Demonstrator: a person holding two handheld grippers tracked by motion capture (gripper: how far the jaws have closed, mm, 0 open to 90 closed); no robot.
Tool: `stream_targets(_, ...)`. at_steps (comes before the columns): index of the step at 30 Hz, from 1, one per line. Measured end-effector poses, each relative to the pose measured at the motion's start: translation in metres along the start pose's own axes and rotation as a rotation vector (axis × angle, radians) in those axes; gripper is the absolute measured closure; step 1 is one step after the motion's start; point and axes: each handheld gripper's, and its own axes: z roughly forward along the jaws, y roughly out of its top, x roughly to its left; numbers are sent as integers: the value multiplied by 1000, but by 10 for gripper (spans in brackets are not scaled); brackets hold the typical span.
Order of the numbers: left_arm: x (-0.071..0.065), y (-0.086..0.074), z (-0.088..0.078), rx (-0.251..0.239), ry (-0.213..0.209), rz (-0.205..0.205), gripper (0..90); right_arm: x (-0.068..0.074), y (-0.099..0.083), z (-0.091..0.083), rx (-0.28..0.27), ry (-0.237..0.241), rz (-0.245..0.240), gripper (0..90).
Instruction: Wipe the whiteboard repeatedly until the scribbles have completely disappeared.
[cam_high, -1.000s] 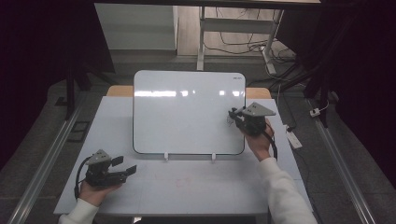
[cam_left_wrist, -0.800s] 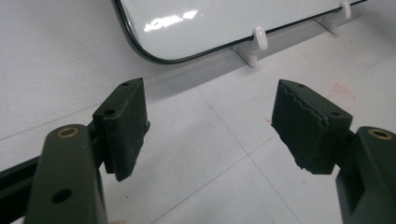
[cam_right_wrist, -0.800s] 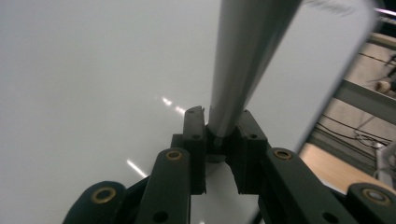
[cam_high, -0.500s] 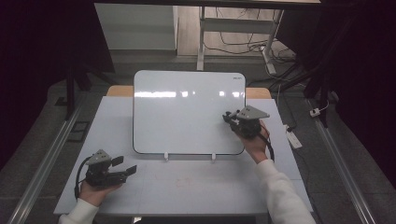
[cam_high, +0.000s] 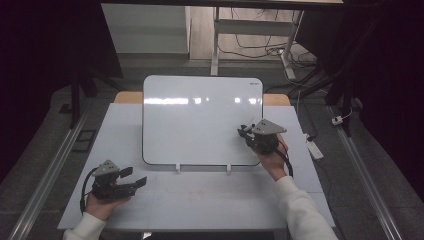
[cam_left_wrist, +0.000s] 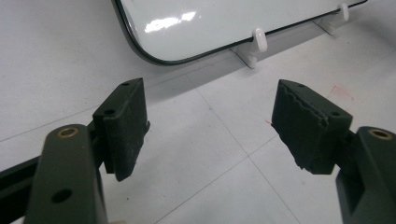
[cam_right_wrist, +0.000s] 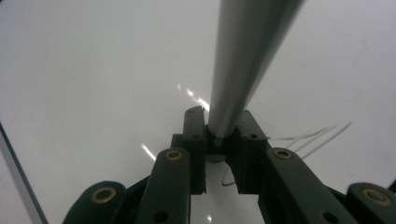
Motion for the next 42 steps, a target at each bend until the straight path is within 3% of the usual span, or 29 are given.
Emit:
stream_targets(2, -1, 0, 0, 2, 1, 7, 273, -5, 2, 0, -7, -19, 9, 772)
stream_targets(6, -2, 0, -1, -2, 2, 6, 273, -43, 17, -5, -36, -120, 77, 771)
stream_targets(8, 0, 0, -1, -3, 4, 1, 273, -46, 17, -5, -37, -108, 90, 772)
stream_targets(10, 1, -1, 0, 1, 1, 0, 273, -38, 11, -7, -18, -64, 66, 772)
stream_targets(14, 2, 0, 1, 2, -1, 0, 274, 0, -13, -12, 37, 33, -22, 772)
stream_targets(16, 1, 0, 2, 5, -1, 2, 273, 0, -13, -13, 40, 28, -38, 772)
stream_targets(17, 1, 0, 2, 7, 0, 4, 273, -3, -11, -13, 38, 18, -32, 772)
stream_targets(18, 0, 1, 2, 7, 1, 6, 273, -18, -3, -13, 18, -39, -9, 772)
stream_targets(19, 0, 1, 2, 4, 3, 6, 273, -25, 0, -12, 7, -57, 1, 772)
stream_targets(20, -1, 1, 1, 3, 2, 7, 273, -25, 0, -12, 7, -57, 1, 772)
stream_targets(22, -1, 0, 0, 2, 3, 4, 273, -42, 9, -12, -14, -102, 41, 771)
stream_targets(24, 0, 0, 0, 1, 3, 0, 273, -50, 13, -11, -19, -112, 58, 772)
stream_targets(27, 0, 0, 0, 0, 1, 0, 274, -38, 7, -12, 2, -76, 17, 772)
stream_targets(31, 0, 0, -1, -4, 1, 1, 273, -8, -14, -19, 43, -14, -57, 772)
stream_targets(33, -1, 0, 0, -1, 1, 4, 273, -6, -17, -21, 51, -14, -76, 772)
stream_targets(40, -2, 1, 0, -3, 4, 4, 273, -44, 13, -9, -15, -115, 3, 772)
stream_targets(42, -2, 1, 0, -2, 4, 3, 273, -50, 17, -7, -26, -118, 25, 772)
